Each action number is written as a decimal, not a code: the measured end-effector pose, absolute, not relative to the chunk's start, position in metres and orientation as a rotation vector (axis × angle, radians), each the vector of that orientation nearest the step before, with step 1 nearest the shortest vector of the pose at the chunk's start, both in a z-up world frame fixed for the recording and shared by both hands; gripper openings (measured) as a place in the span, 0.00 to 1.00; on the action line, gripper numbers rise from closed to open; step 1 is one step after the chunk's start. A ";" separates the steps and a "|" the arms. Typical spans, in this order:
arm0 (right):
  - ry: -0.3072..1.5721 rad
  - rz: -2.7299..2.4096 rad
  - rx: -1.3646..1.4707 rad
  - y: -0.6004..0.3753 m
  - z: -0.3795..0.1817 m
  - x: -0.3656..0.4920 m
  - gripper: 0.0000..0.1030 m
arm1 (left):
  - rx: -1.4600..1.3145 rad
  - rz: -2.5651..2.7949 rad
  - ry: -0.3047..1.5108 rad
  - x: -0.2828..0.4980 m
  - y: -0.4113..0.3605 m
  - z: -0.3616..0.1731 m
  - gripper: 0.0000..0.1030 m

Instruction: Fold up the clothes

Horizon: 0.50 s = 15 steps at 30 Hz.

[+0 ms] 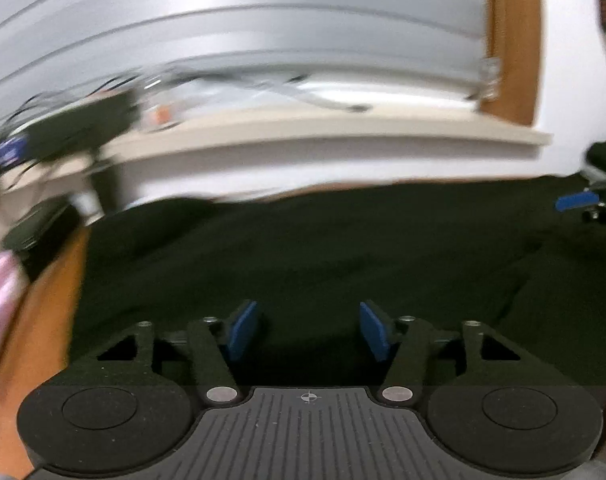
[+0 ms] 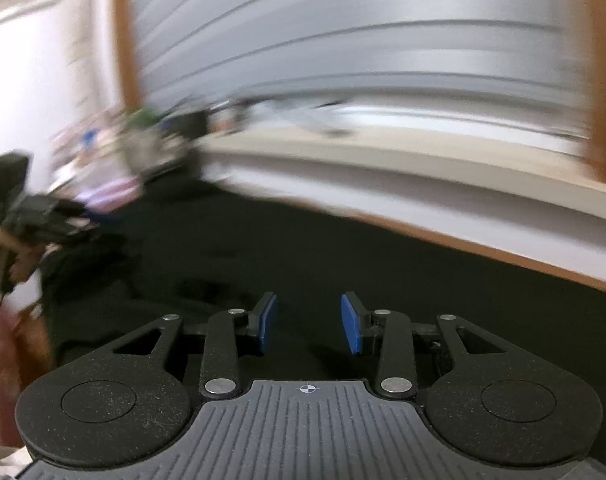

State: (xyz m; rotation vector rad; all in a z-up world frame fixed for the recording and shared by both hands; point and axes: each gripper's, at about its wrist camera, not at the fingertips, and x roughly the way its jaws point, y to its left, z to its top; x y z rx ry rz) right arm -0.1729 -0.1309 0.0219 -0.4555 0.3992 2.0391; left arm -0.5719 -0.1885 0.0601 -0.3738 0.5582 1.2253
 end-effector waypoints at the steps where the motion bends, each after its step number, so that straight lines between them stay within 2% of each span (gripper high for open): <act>1: 0.394 2.076 -0.482 -0.120 0.022 -0.194 0.36 | -0.386 1.247 0.569 -0.582 -0.186 0.058 0.49; 9: 0.312 2.256 -0.667 -0.074 0.011 -0.316 0.37 | -0.421 1.360 0.586 -0.634 -0.179 0.049 0.47; 13: 0.286 2.200 -0.770 -0.060 -0.011 -0.326 0.36 | -0.443 1.392 0.550 -0.656 -0.179 0.051 0.47; 15: 0.313 2.210 -0.726 -0.056 -0.017 -0.315 0.36 | -0.447 1.411 0.553 -0.664 -0.177 0.050 0.48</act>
